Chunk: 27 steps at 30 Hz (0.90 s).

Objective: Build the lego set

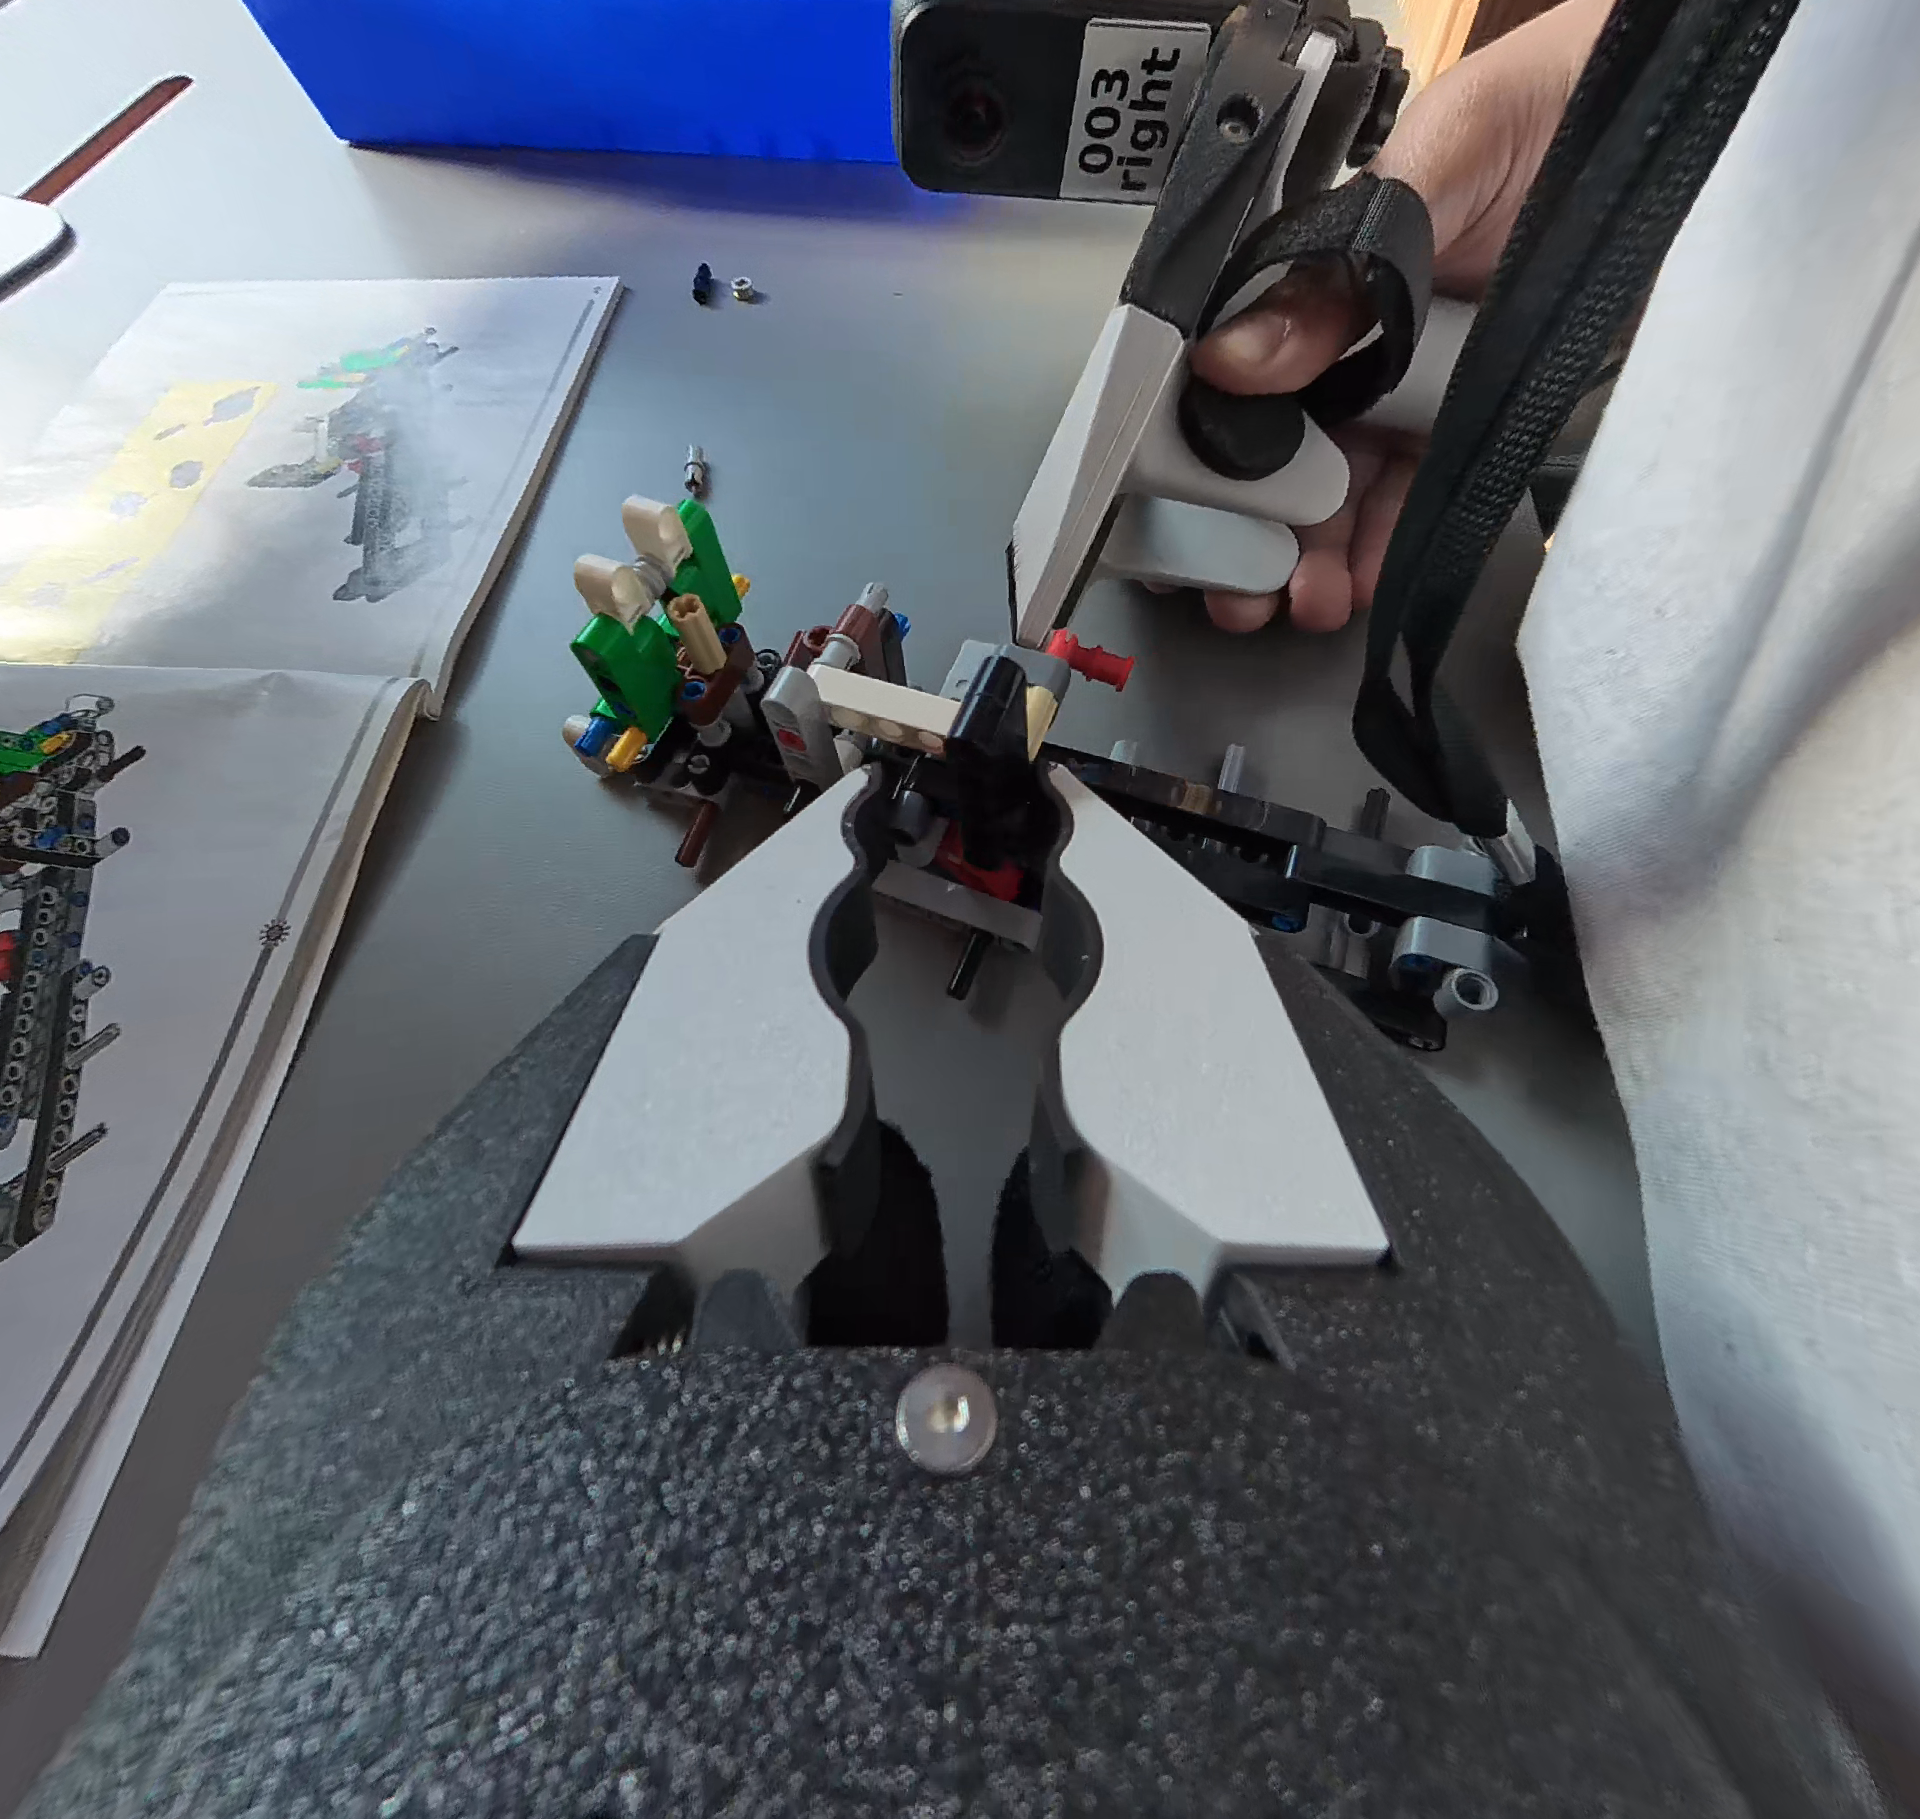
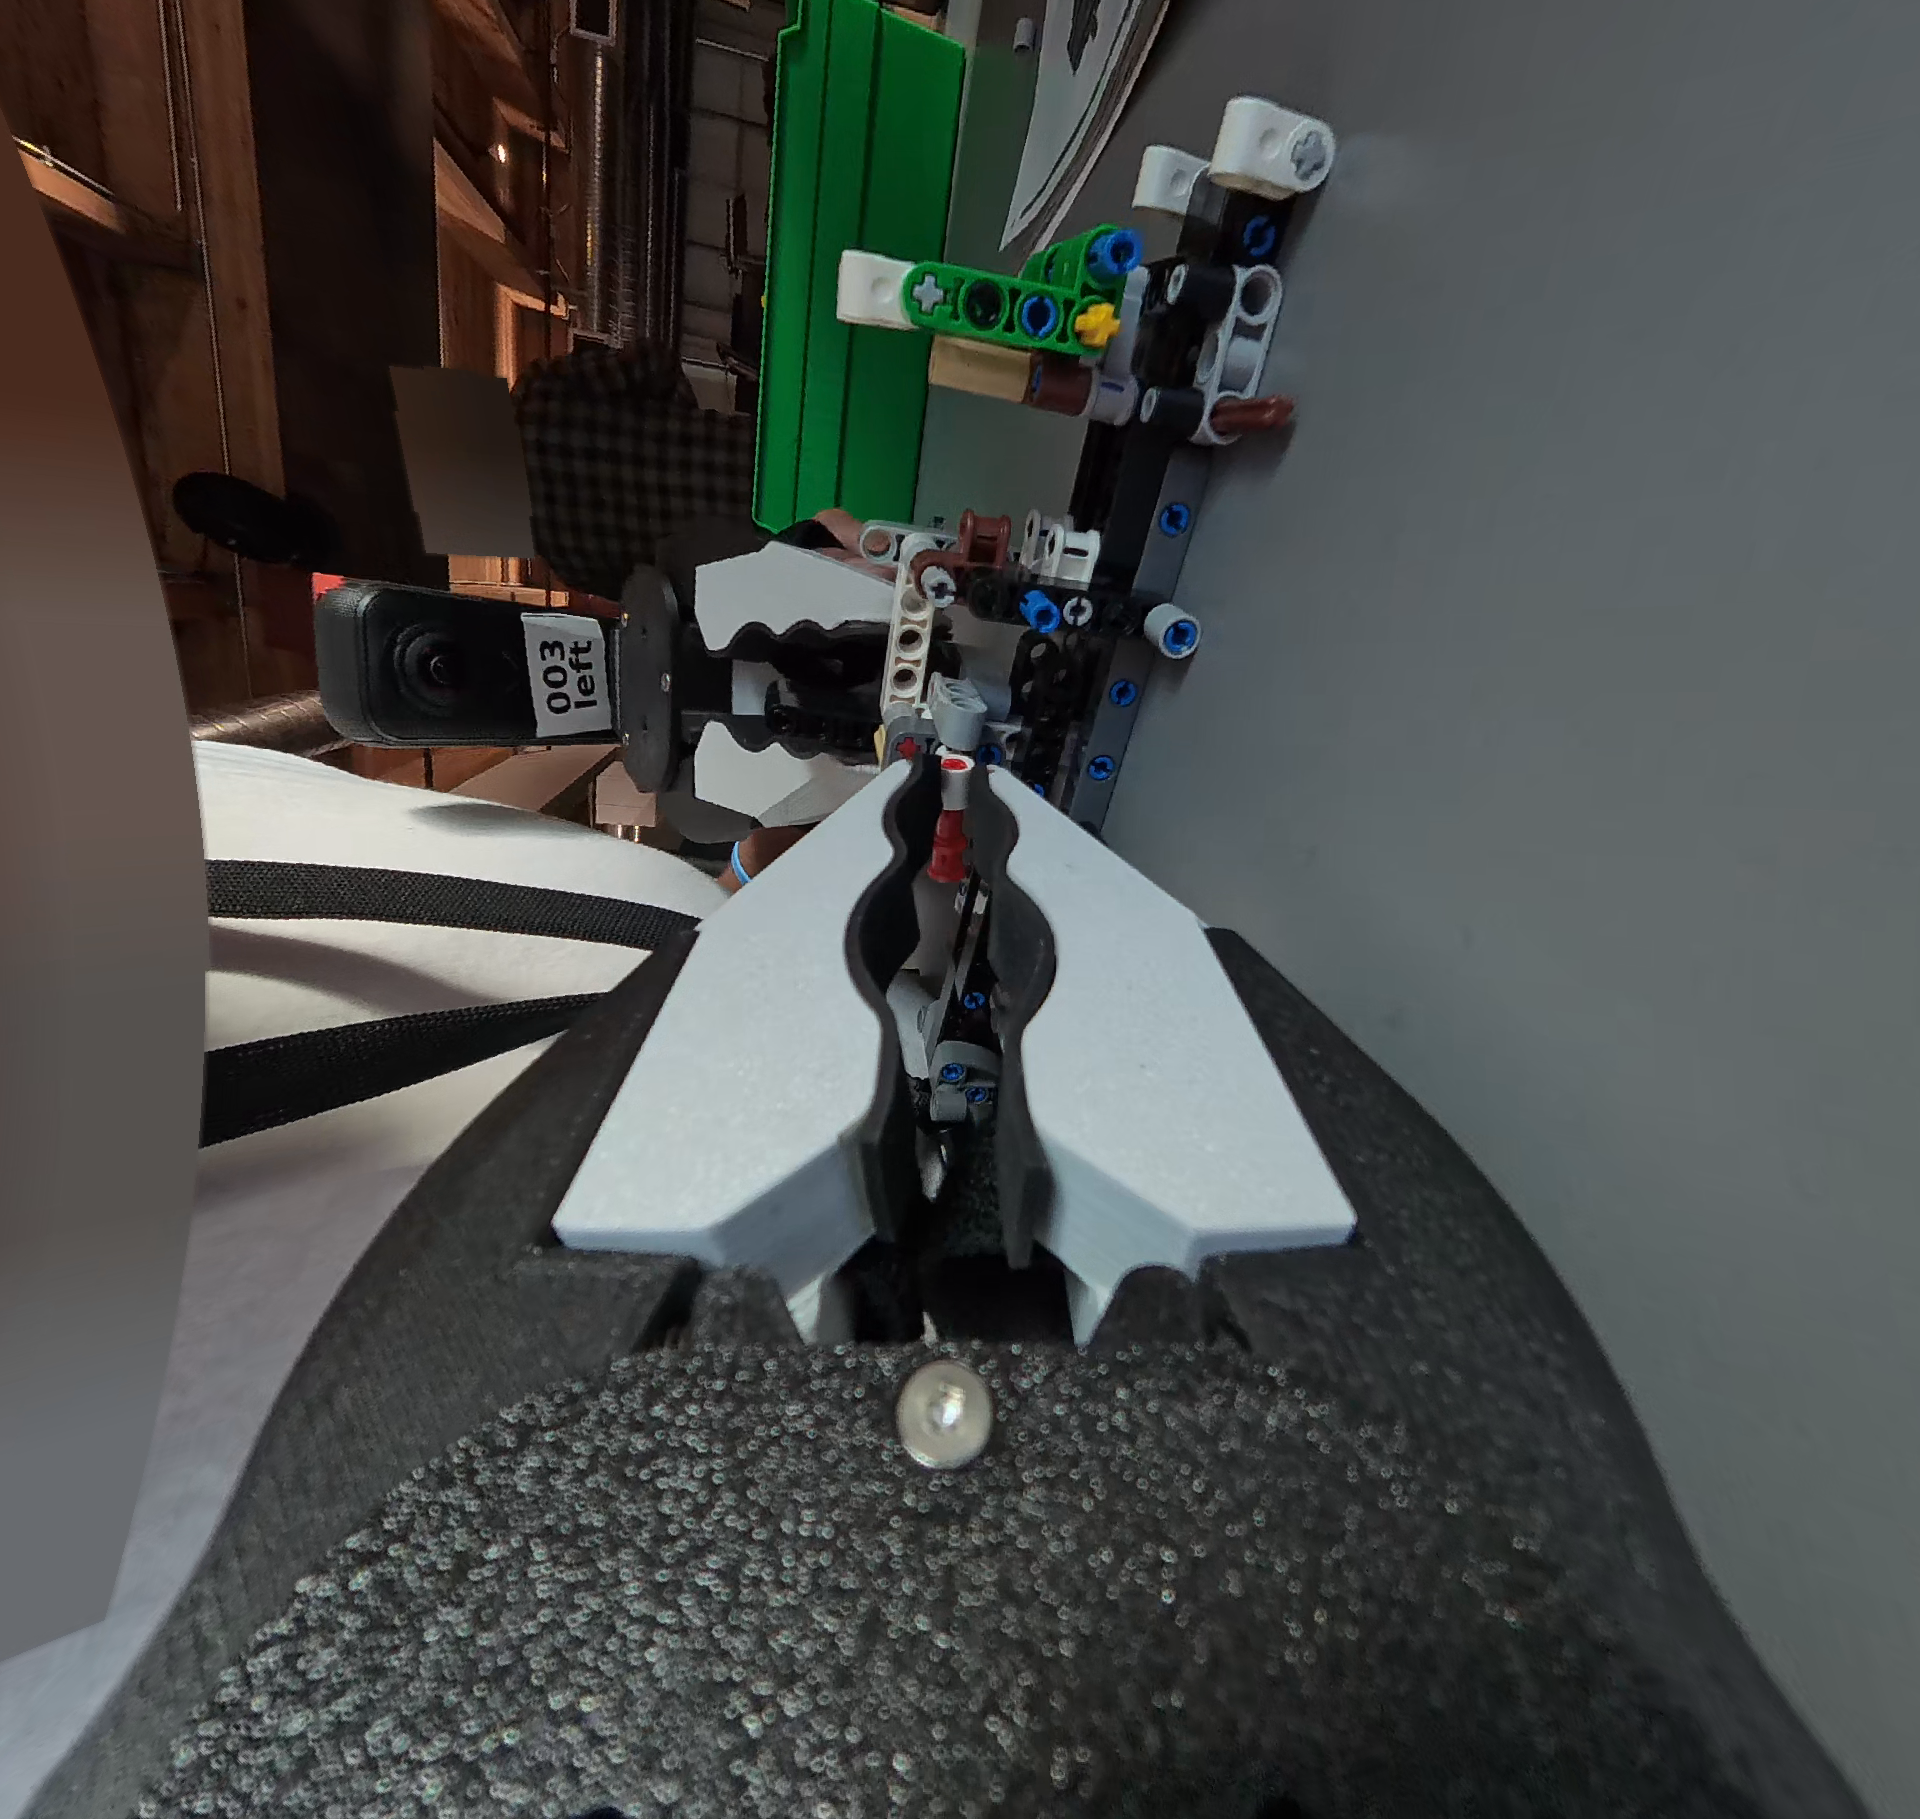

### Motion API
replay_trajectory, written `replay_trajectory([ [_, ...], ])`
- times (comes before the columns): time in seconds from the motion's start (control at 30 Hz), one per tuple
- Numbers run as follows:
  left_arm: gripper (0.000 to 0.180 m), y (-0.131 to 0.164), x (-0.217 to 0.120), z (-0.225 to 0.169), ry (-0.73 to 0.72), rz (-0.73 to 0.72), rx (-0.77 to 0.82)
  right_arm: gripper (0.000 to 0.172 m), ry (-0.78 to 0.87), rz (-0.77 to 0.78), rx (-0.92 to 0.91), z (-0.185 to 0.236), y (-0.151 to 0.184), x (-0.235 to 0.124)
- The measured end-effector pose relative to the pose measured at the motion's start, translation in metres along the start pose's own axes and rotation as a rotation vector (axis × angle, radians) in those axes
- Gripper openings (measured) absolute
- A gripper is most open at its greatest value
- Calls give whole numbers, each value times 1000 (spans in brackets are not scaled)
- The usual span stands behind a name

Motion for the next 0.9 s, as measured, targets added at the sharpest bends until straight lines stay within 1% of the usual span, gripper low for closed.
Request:
replay_trajectory([
  [0.1,23,-2,-2,1,-26,-22,6,5,4,12,-3,0,1,1],
  [0.13,21,-3,-4,3,-33,-39,-1,5,10,15,-9,0,1,1],
  [0.2,11,-6,-9,3,-23,-78,-17,5,11,21,-12,0,2,2],
  [0.27,10,-7,-11,4,-10,-94,-33,5,-2,8,-5,1,0,0],
  [0.43,9,-7,-11,1,55,-89,-51,5,-23,-10,17,0,-5,-3],
  [0.5,12,-5,-9,-1,101,-62,-63,5,-24,-7,26,-1,-8,-4],
  [0.57,13,-2,-8,1,119,-38,-47,5,-33,10,40,-1,-9,-3],
  [0.63,9,-1,-8,3,132,-37,-23,5,-49,36,66,-1,-8,-2],
  [0.9,7,-3,-5,5,213,-33,16,5,-66,56,87,-1,-11,0],
])
Point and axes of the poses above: each gripper's, where its closed fingertips meet, x out along the fingers, y out of its underside, z = x × y across the jaws, the point moved 4 cm from there along -x, back along the fingers, and after that the axes turned 2 degrees about -x, right-handed, at the moved point
